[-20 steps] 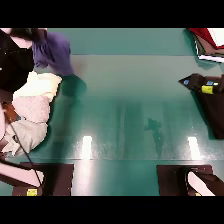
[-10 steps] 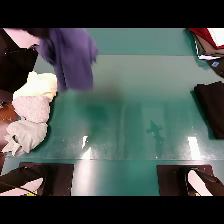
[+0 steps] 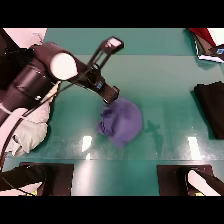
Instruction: Fold the shirts.
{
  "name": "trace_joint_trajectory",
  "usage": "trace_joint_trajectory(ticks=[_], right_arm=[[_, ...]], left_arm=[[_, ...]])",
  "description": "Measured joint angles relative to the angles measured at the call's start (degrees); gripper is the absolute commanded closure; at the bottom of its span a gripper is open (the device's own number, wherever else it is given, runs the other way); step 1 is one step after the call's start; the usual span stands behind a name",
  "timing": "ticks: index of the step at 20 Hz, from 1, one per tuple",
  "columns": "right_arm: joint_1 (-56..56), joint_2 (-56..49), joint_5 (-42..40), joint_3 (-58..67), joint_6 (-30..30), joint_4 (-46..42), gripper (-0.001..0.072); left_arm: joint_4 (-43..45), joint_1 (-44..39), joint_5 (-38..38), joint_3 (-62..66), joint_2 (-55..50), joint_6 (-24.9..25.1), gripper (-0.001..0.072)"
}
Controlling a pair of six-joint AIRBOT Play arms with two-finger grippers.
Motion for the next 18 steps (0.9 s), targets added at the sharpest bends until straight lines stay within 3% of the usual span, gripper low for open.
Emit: trace_joint_trajectory(ticks=[1,2,8,11,18], right_arm=[[0.4,-0.3,0.7,0.2,0.0,0.0,0.0692],[0.6,-0.6,1.2,0.2,0.0,-0.1,0.0692],[0.9,-1.0,2.5,-1.8,0.0,-0.3,0.0692],[0.8,-1.0,2.7,-3.7,0.0,-0.3,0.0692],[0.8,-1.0,2.9,-5.7,0.0,-0.3,0.0692]], left_arm=[[0.0,0.5,0.0,-0.9,-0.5,-0.3,0.0057],[-0.1,1.4,-0.5,-1.4,-0.6,-0.5,0.0185],[-4.6,9.0,-4.9,-8.5,3.0,-0.9,0.0191],[-14.1,10.4,0.6,-17.9,3.7,0.4,0.019],[-34.4,11.2,15.0,-36.1,3.5,10.0,0.019]])
